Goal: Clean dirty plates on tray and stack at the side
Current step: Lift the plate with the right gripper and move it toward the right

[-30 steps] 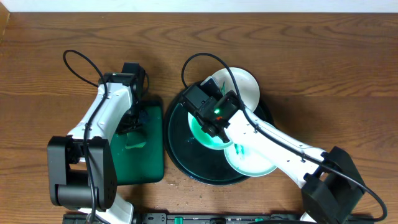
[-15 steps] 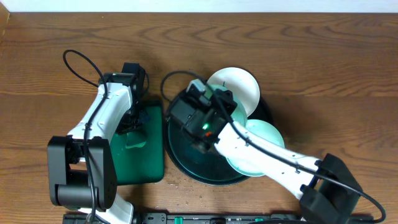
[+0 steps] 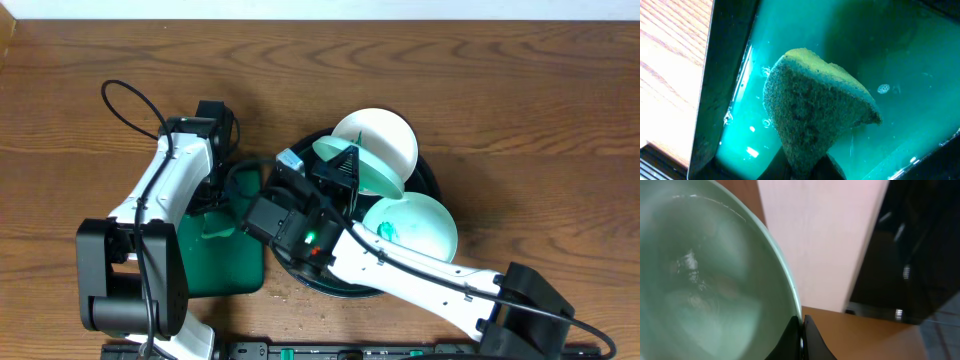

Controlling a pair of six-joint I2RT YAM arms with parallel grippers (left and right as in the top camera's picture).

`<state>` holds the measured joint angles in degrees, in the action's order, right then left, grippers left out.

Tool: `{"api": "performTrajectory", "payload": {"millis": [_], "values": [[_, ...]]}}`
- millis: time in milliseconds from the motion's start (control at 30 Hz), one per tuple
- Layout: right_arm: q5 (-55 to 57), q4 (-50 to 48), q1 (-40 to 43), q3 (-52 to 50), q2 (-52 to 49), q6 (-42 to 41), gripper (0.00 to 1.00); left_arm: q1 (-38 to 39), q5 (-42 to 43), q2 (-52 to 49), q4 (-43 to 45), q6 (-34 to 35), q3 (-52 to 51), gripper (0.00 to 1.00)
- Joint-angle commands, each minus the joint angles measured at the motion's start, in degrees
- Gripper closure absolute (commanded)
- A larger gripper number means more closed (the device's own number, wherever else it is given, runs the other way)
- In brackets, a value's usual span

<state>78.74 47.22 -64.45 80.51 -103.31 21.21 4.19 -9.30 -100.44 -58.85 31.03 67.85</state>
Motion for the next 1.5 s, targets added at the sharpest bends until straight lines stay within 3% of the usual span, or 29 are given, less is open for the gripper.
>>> {"api": "performTrajectory", "payload": {"millis": [0, 267, 433, 567, 733, 967, 1133, 1300, 1467], "values": [[7.63, -0.13, -1.53, 0.17, 1.42, 3.56, 0.99, -0.15, -0.11, -0.17, -0.2, -0.79, 0.63, 0.93], [7.13, -0.2, -3.61, 0.17, 1.42, 3.85, 0.99, -0.15, -0.11, -0.17, -0.02, -0.79, 0.61, 0.92], [2.47, -0.11, -3.5, 0.15, 1.42, 1.31, 0.99, -0.15, -0.11, -0.17, -0.04, -0.79, 0.61, 0.93], [-7.37, 0.26, -1.9, 0.15, 1.42, -0.81, 0.99, -0.15, -0.11, -0.17, -0.02, -0.79, 0.63, 0.93], [2.23, 0.37, -0.72, 0.15, 1.42, -0.46, 0.99, -0.15, -0.11, -0.17, -0.15, -0.79, 0.63, 0.92], [2.43, 0.35, -0.94, 0.15, 1.42, 0.52, 0.99, -0.15, -0.11, -0.17, -0.04, -0.79, 0.61, 0.92], [-4.02, 0.07, -0.68, 0.15, 1.42, -0.31, 0.99, -0.15, -0.11, -0.17, -0.07, -0.79, 0.61, 0.93], [0.46, 0.37, -1.75, 0.15, 1.42, -0.04, 0.99, -0.15, -0.11, -0.17, -0.15, -0.79, 0.63, 0.92], [-5.55, 0.33, 0.37, 0.15, 1.42, -1.64, 0.99, -0.15, -0.11, -0.17, -0.07, -0.79, 0.61, 0.93]]}}
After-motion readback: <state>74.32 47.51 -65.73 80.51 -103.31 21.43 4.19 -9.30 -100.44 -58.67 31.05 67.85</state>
